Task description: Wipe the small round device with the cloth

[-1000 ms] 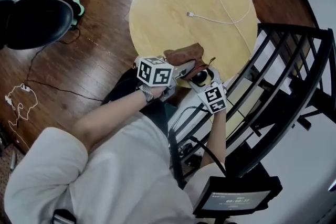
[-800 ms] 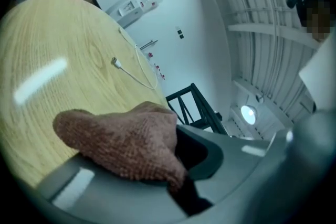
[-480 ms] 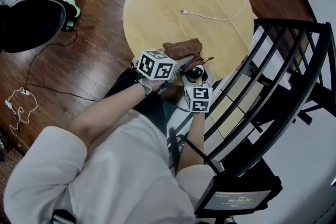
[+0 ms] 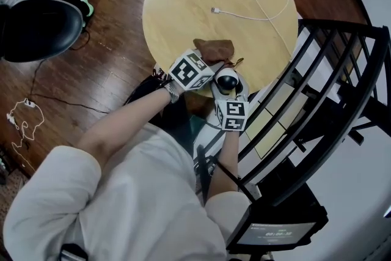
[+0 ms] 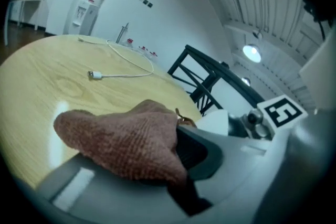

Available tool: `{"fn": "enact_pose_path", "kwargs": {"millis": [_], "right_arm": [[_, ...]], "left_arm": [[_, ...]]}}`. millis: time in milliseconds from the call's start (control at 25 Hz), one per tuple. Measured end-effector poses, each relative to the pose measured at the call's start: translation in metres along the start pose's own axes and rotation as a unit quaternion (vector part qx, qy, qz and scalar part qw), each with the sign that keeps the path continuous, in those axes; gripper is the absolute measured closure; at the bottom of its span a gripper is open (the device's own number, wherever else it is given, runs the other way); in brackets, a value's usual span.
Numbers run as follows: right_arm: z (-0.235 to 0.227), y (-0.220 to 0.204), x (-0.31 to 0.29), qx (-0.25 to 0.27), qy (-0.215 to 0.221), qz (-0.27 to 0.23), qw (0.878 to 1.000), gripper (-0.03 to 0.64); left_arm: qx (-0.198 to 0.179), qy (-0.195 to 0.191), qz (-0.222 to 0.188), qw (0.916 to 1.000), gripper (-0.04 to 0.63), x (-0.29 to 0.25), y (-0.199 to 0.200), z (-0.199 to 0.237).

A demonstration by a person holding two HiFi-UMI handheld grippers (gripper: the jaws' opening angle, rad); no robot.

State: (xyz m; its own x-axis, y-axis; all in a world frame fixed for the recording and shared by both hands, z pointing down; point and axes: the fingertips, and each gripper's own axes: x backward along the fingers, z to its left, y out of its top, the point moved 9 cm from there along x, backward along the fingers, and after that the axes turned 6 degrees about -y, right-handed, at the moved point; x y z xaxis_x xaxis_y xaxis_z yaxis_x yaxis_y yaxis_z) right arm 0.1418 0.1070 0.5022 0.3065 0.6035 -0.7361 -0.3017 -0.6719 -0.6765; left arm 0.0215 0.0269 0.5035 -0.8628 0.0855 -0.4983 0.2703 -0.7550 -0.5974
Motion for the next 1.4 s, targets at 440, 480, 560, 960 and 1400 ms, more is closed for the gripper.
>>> {"fn": "enact_pose_path", "kwargs": {"millis": [440, 480, 560, 960, 1400], "right_arm": [[-0.014, -0.001, 0.014, 0.144, 0.075, 0.018, 0.987, 0.238], [-0.019, 0.003, 0.016, 0.171, 0.085, 0.016, 0.981, 0.238], [-0.028, 0.014, 0.015, 0.216, 0.109, 0.012, 0.970, 0.238], [-0.022, 0.028, -0.009, 0.274, 0.230, 0.049, 0.932, 0.270], [-0.020, 0.026, -0.009, 0.222, 0.183, 0.042, 0.957, 0.273]], "left_arm": [[-0.087, 0.001, 0.072, 0.9936, 0.557, -0.001, 0.010, 0.011], [-0.058, -0.002, 0.036, 0.9977, 0.557, 0.008, 0.013, 0.020], [0.017, -0.011, -0.037, 0.9991, 0.557, 0.029, 0.018, 0.039], [0.154, -0.078, -0.229, 0.9579, 0.557, 0.058, 0.024, 0.019], [0.102, 0.011, -0.148, 0.9837, 0.557, 0.013, -0.006, -0.013]]}}
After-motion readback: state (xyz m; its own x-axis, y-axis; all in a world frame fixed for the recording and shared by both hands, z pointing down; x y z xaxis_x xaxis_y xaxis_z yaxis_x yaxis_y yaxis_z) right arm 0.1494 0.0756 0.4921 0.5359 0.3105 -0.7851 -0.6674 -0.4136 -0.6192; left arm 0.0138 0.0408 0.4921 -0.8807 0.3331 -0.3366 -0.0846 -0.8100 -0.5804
